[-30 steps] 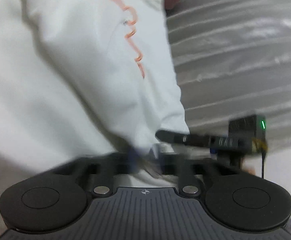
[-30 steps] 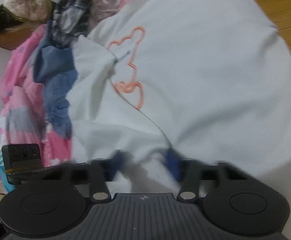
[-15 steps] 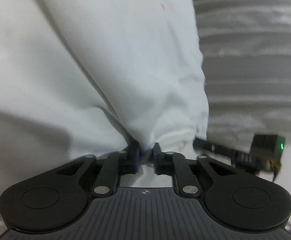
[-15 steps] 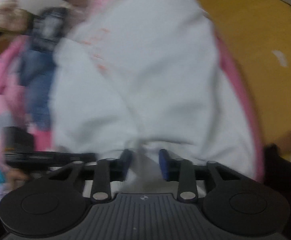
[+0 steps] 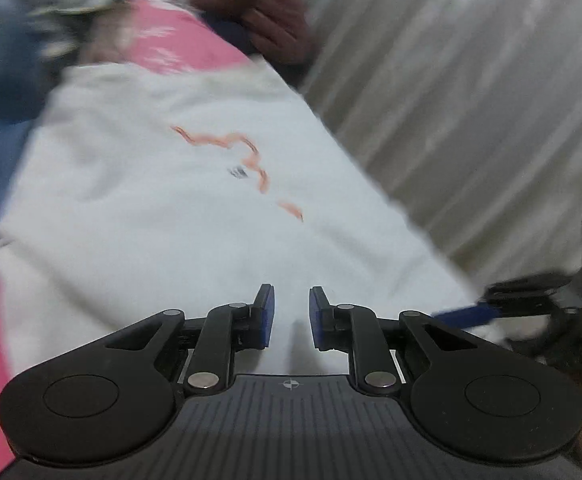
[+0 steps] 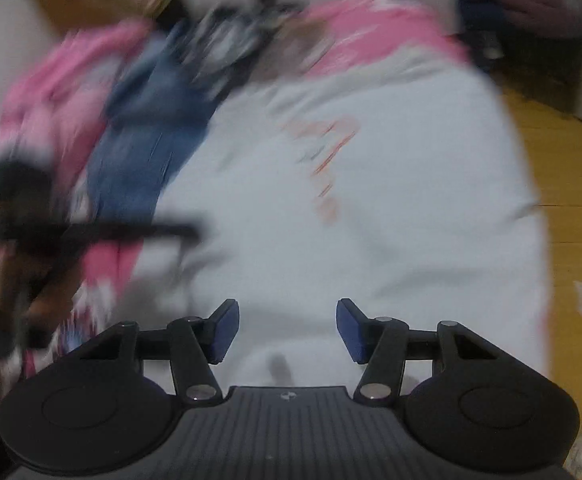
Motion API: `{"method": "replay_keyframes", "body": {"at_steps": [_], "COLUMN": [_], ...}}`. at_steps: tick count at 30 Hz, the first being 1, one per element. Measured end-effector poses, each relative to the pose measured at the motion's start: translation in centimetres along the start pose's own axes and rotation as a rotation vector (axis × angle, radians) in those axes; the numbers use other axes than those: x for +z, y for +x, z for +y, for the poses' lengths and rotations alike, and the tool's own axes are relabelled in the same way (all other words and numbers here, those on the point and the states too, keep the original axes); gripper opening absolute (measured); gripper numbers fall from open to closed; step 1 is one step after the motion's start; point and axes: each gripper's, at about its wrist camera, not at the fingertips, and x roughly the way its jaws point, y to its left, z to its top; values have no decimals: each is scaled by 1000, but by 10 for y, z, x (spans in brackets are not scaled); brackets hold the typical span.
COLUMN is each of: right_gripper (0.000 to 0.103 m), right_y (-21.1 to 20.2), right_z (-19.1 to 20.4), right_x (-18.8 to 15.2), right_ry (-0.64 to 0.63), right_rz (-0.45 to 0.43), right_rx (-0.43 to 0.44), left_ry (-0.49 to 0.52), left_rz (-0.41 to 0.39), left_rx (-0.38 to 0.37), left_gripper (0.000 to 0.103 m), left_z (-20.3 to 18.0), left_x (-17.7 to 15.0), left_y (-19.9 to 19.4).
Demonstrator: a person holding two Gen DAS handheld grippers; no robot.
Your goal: Fold clothes
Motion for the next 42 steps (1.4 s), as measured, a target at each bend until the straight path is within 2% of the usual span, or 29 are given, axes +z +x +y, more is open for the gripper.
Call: {"method": "replay_keyframes", "body": {"at_steps": [2,5,8,10,12,13,16,18,21,23,24,27,28,30,31,32,34,35,38,40,42], "right_gripper": [55,55,59,55,54,54,60,62,62,62,62,62,62,61,61,61,61,61,62,63,63], "right_y": [1,3,3,-4,-20,-31,-55,-54,-22,20,42,93,109,106,102,99,94,90,76,65,55], "right_z": [2,5,3,-3,9,14,32,38,49,52,54,42,38,34,33,31,30,29,33,35,38], "right_x": [-15,-37,-60,-70,-56,-49,-7,17,42,54,59,55,50,36,29,21,15,10,-6,-15,-16], "right_ry": [-19,-48,-55,-44,-115,-147,-221,-248,-297,-301,-301,-245,-231,-241,-247,-254,-238,-234,-250,-260,-261], "right_rz": [46,114,196,272,254,213,27,-83,-167,-146,-131,-30,14,8,-2,-11,7,19,63,85,115], "right_rx": [-27,-67,-101,-137,-172,-176,-156,-77,45,81,96,121,105,97,95,93,90,87,75,76,80], "left_ry": [1,-17,-4,10,15,24,27,29,73,97,80,-4,-19,-64,-97,-134,-183,-185,-141,-104,-112], "left_rz": [-13,-1,4,3,-6,-21,-99,-158,-219,-239,-241,-214,-206,-162,-141,-132,-168,-174,-197,-241,-263], "left_rx": [19,7,-1,9,-6,-35,-64,-8,114,210,234,207,223,259,275,261,216,220,247,254,269], "left_gripper": [18,17,17,17,15,15,15,15,12,10,10,10,10,9,5,4,4,4,4,12,18], "left_z": [1,5,11,10,1,-1,-6,2,22,36,47,80,88,107,118,129,141,140,129,119,113], "left_x": [-5,-6,-6,-7,-5,-4,14,28,48,62,71,90,94,104,107,109,113,117,122,120,110], "left_y": [10,9,3,-1,-9,-18,-43,-53,-56,-48,-43,-31,-24,-1,10,20,27,26,13,-8,-37]}}
